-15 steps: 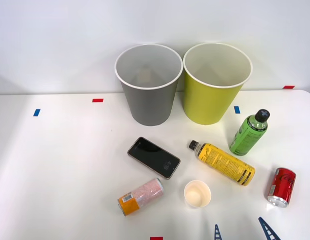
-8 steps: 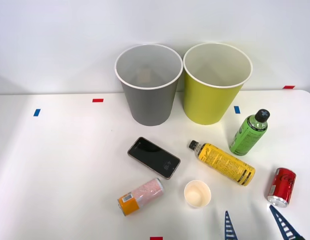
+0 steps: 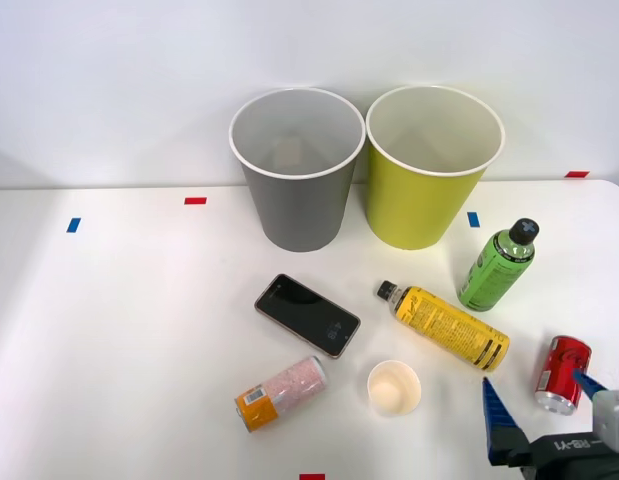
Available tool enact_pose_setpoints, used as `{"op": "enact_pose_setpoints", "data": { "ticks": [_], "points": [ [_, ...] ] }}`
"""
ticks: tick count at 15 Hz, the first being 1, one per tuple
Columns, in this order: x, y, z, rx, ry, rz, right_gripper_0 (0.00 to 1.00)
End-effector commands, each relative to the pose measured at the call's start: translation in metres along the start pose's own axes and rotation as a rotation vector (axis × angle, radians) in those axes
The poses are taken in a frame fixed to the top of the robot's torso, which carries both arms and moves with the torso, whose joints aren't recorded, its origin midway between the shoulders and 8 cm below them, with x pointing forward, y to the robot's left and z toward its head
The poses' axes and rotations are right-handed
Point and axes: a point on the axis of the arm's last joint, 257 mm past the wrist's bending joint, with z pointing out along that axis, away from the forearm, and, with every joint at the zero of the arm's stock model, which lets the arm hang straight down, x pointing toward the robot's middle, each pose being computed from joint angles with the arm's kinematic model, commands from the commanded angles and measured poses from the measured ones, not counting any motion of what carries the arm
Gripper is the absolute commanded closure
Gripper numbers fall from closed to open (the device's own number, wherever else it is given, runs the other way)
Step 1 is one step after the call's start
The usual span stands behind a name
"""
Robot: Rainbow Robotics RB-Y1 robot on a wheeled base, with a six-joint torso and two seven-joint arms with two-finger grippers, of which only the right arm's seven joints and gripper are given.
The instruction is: Put cans in the gray bin, plastic bottles in the light green bin
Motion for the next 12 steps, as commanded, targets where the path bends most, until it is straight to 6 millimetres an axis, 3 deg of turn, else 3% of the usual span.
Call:
{"op": "enact_pose_setpoints", "data": {
  "ticks": [1, 3, 6, 12],
  "points": [
    [0.001, -0.030, 0.002, 0.032, 0.127, 0.098, 0.00],
    [0.025, -0.050, 0.000, 0.079, 0.256, 0.158, 0.00],
    [0.042, -0.056, -0.003, 0.106, 0.365, 0.356, 0.01],
    [0.019, -0.067, 0.014, 0.114, 0.471, 0.405, 0.00]
  ]
}}
